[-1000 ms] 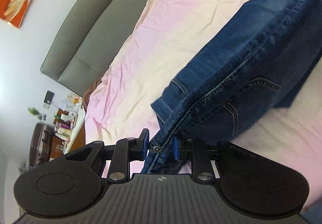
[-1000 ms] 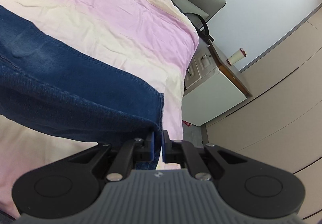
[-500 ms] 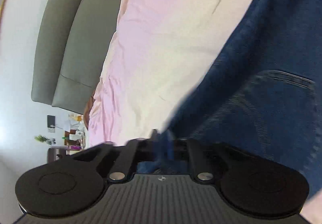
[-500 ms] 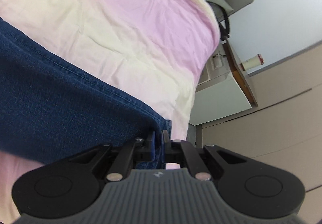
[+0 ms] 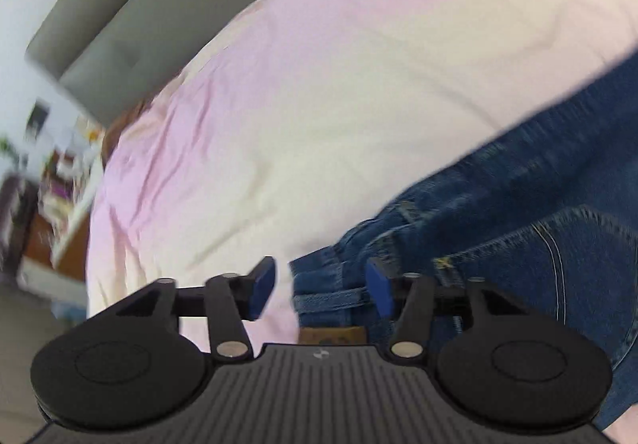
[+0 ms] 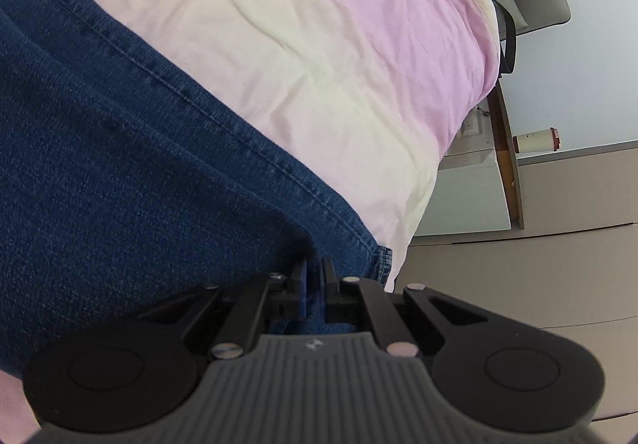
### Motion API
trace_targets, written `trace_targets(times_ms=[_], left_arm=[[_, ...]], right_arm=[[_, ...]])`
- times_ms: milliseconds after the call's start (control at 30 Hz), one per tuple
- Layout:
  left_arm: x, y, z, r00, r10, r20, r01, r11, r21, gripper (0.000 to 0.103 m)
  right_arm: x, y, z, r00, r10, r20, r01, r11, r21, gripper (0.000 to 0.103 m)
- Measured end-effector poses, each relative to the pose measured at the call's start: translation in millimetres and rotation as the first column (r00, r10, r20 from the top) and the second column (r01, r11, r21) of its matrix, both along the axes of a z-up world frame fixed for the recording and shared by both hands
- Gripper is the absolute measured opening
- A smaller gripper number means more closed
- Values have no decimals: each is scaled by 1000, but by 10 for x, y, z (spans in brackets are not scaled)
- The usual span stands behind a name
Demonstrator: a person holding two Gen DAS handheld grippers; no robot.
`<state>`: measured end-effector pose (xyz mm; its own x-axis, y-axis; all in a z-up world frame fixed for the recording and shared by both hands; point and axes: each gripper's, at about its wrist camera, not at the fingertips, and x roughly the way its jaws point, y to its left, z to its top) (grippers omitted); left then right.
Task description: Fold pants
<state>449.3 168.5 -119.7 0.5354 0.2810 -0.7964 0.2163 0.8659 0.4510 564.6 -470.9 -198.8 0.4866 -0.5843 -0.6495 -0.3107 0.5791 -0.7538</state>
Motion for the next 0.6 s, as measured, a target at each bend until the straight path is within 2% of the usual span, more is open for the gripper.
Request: trace_targets(times_ms=[33,167,267,400,500,533,567,600], left_arm=[[28,133,27,999,39,-4,-40,998,-53,80],[10,366,-52,991,132,-23,-134,980,-148,80],[130,555,-174,975,220,-36,-223,951,-216,80],[180,752,-246,964,262,-47,-262,898,-353,86],[227,806,-296,963,268,-30,-258,884,-390,91],[237,831,-303,962,270,-27,-258,877,-406,91],[241,859,-306,960,279,-37,-267,862,-431,85],[252,890,-328,958,279,-61,-274,836,-475,77]], right_arm=[[-14,3,-2,1000,-1,5,1,1000,-1,0],[-66,41,0,1000,-7,16,7,1000,-12,0],[-34,51,2,1000,-3,14,3,1000,-30,0],[-81,75,12,1000,12,-2,-12,998,-55,0],[-94,90,-9,999,26,-22,-27,997,-74,0],[-92,95,-19,999,28,-28,-30,997,-77,0],[-89,99,-32,999,30,-33,-33,996,-82,0],[-82,105,-46,999,32,-38,-35,996,-86,0]])
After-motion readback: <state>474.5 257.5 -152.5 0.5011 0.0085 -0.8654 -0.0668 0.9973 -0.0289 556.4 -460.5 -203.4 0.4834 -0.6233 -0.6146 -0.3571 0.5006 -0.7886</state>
